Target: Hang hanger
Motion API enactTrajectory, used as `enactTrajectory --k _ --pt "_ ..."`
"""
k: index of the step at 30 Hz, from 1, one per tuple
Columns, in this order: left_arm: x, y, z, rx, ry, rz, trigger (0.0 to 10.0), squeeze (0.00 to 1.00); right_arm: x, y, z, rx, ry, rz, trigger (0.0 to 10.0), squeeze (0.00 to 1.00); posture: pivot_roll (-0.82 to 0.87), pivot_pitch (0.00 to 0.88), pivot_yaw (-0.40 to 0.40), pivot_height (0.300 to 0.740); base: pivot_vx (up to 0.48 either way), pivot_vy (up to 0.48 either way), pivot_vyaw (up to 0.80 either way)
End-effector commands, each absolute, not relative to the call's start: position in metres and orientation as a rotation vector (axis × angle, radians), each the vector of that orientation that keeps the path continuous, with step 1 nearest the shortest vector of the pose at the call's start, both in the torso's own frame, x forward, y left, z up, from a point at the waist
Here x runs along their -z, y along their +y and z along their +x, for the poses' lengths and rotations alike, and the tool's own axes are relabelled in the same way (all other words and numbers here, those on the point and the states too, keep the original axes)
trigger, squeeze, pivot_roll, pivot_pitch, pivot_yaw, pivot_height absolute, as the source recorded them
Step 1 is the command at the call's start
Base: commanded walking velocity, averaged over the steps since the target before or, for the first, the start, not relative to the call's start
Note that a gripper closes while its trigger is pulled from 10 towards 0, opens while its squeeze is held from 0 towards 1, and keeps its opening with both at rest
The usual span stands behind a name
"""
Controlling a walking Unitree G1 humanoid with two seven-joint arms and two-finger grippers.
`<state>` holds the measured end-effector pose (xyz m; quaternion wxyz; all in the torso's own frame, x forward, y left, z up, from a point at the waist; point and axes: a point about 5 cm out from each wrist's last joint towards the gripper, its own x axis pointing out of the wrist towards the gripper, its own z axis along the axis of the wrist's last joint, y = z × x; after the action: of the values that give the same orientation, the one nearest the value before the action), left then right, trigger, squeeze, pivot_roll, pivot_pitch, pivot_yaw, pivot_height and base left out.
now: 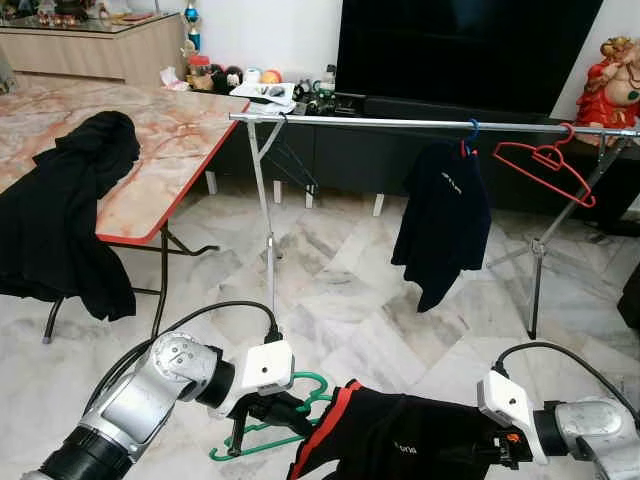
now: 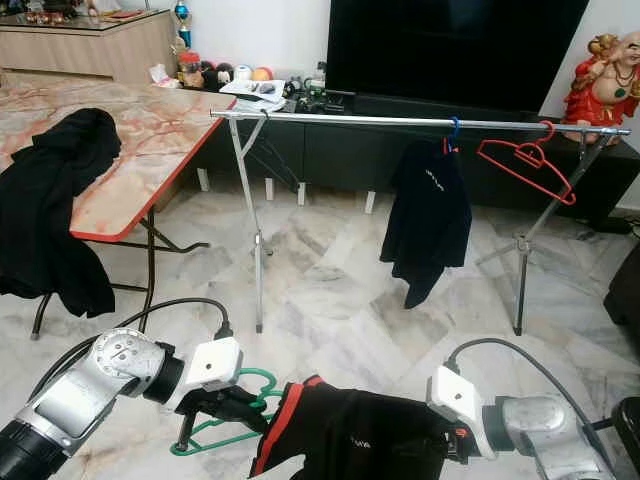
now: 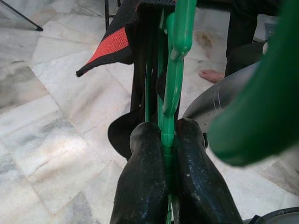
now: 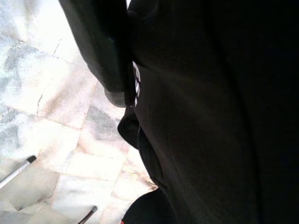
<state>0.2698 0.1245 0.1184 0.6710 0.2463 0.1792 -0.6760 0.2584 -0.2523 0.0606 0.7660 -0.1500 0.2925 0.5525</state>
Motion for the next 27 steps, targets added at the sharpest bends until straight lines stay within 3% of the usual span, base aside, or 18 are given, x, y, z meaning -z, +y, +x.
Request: enactTrajectory --k 1,27 --pt "-0.129 0.117 0.274 1.537 0.349 0.558 0.0 0.0 -0.06 -0.252 0.258 -1.191 0.624 -0.306 0.0 0.0 -0.03 0.0 -0.063 0.74 0.0 0.0 0.0" --pt "-0.125 0.131 0.28 1.475 0.397 0.575 0.0 0.0 -0.069 -0.256 0.264 -1.164 0.603 -0.323 0.0 0.0 -0.03 0.0 -0.065 0.74 0.0 0.0 0.0"
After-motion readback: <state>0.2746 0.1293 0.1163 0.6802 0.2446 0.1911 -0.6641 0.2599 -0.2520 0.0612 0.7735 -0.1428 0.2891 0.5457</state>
